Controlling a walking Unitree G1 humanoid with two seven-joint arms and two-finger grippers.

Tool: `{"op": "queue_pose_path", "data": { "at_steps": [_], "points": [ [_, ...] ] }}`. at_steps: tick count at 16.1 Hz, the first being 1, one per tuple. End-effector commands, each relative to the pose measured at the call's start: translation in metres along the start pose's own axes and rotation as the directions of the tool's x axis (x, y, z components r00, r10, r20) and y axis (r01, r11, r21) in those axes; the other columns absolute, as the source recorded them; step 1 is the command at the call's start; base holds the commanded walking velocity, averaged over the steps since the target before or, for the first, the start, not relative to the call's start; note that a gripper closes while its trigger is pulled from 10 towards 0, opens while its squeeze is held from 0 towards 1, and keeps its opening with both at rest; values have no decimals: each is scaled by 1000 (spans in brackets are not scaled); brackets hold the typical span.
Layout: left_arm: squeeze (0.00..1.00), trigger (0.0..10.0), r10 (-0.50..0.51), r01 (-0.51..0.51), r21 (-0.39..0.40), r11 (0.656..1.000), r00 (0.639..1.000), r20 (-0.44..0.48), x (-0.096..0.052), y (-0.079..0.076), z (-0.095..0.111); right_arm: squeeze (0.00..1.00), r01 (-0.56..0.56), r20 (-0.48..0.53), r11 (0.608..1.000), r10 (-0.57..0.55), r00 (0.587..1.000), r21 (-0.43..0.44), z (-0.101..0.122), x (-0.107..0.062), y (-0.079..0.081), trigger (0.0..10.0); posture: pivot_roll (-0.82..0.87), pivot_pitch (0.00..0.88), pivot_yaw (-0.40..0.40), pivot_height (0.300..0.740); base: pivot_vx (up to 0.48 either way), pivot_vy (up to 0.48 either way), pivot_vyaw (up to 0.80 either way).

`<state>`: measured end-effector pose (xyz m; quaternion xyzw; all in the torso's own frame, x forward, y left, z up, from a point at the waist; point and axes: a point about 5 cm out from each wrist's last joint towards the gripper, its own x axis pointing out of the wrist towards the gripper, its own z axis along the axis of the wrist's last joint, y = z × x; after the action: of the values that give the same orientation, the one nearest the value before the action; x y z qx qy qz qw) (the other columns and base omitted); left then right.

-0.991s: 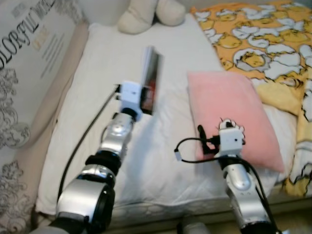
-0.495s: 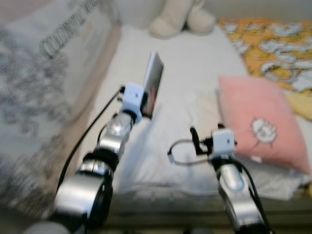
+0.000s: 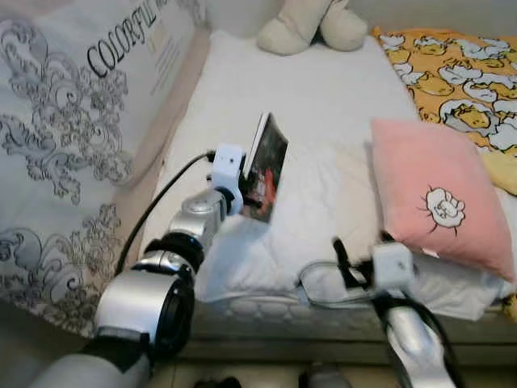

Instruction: Clean up the room

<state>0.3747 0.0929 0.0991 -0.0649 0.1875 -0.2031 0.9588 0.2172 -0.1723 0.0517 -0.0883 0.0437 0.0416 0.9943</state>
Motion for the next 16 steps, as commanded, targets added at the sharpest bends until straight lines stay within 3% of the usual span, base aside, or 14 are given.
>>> {"op": "queue_pose_path", "data": {
  "at_steps": [1, 3, 4, 6, 7, 10, 16],
  "points": [
    [0, 10000, -9, 4, -159, 987, 1000, -28, 1, -3, -5, 0, 1, -15, 1000, -1, 1000, -3, 1, -7, -2, 10000, -431, 105, 26, 740, 0, 0, 0],
    [0, 10000, -11, -15, -274, 962, 996, -93, 1, -10, -23, 0, -3, -29, 1000, 3, 1000, -12, 2, -16, -5, 10000, -457, 125, 13, 740, 0, 0, 0],
    [0, 10000, -10, -19, -271, 962, 994, -106, 1, -11, -27, 0, -5, -30, 1000, 4, 1000, -16, 3, -17, -6, 10000, -465, 127, 10, 740, 0, 0, 0],
    [0, 10000, 40, -61, -169, 984, 991, -126, 0, -8, -30, 0, -8, -34, 1000, 7, 999, -25, 6, -19, -7, 10000, -474, 125, 12, 740, 0, 0, 0],
    [0, 10000, 98, -107, -93, 990, 991, -92, 0, -2, -20, 0, -6, -35, 1000, 5, 999, -27, 8, -19, -8, 10000, -473, 122, 14, 740, 0, 0, 0],
    [0, 10000, 209, -209, -140, 968, 978, -18, -2, 13, -3, 0, -10, -39, 1000, 9, 999, -23, 8, -19, -4, 10000, -466, 121, 20, 740, 0, 0, 0],
    [0, 10000, 317, -315, -145, 938, 948, -11, -9, 32, -4, 0, -29, -56, 999, 27, 998, -25, 8, -21, -3, 10000, -463, 132, 11, 740, 0, 0, 0]
  ]
}}
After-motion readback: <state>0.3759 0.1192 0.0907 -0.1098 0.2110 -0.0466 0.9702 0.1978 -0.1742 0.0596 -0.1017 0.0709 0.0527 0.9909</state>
